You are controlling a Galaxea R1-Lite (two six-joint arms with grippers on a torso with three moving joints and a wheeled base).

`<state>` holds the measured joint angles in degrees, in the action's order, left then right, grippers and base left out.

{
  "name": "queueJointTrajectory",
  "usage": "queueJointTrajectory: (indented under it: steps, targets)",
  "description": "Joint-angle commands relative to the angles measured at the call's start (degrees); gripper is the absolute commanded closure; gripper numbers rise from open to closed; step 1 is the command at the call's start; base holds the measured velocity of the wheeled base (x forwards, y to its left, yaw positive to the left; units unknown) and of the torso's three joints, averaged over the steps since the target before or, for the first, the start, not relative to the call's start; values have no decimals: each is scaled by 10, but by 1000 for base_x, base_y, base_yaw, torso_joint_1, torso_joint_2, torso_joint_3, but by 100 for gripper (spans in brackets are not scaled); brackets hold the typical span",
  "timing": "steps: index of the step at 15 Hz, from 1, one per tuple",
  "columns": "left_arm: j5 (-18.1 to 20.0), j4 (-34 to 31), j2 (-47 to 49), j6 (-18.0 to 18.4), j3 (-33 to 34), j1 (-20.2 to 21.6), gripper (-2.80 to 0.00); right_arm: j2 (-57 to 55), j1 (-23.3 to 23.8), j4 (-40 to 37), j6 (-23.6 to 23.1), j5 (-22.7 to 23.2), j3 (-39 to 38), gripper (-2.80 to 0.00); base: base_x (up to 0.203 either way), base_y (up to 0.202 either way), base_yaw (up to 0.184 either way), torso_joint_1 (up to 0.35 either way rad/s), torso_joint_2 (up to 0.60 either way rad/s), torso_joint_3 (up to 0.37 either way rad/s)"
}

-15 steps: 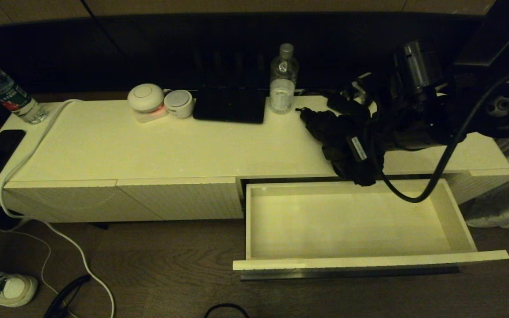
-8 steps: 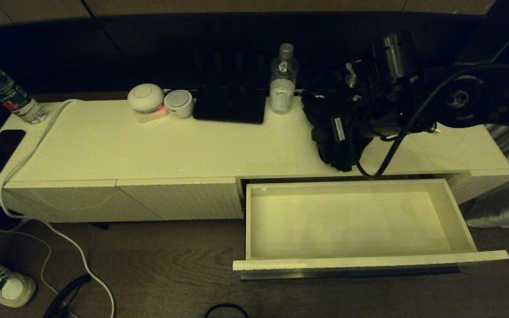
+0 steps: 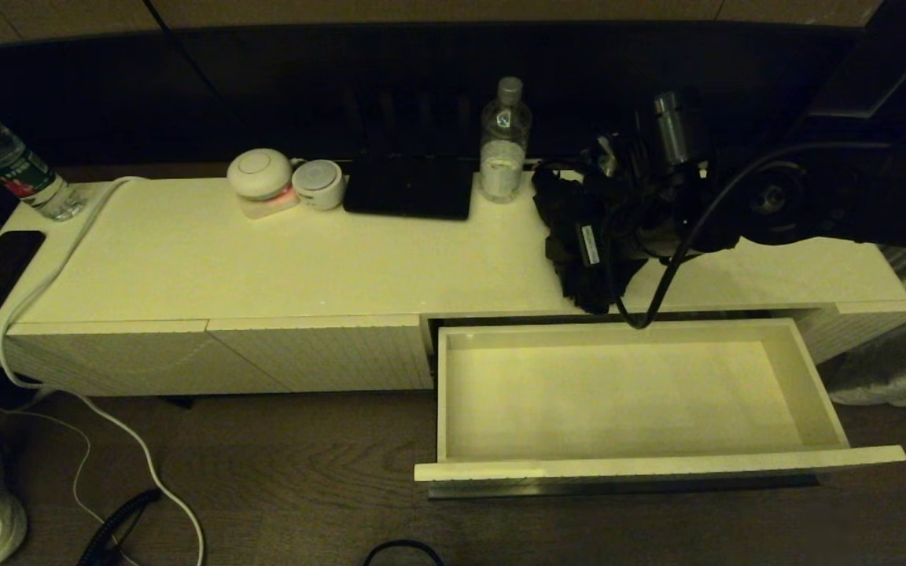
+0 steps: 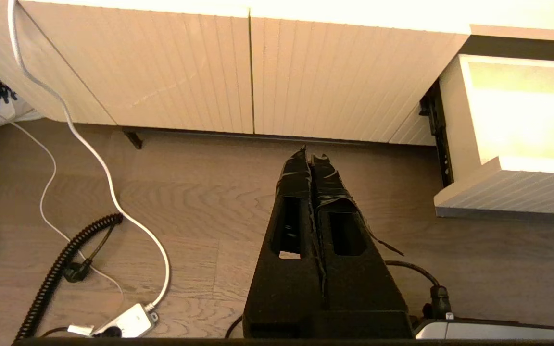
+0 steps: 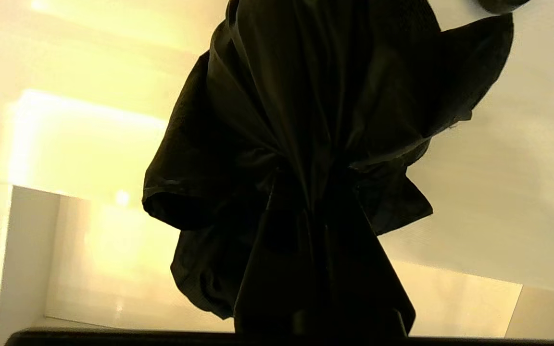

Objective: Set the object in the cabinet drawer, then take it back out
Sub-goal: Take the umbrella out of the drawer and put it on the table, then close the drawer

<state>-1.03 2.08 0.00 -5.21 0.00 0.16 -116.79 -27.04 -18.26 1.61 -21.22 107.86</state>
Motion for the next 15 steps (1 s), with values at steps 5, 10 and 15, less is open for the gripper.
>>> queueJointTrajectory:
  steps: [5,10,15]
  targets:
    - [0,0,-1,-1,0,0,0,15,-1,0,-4,-3,-9,-280,0,0,0,0,0,0]
    - [0,0,-1,-1,0,0,0,84,-20,-1,-18,-36,-45,-280,0,0,0,0,0,0]
    - [0,0,-1,-1,0,0,0,244,-38,19,-141,-42,-298,-280,0,0,0,0,0,0]
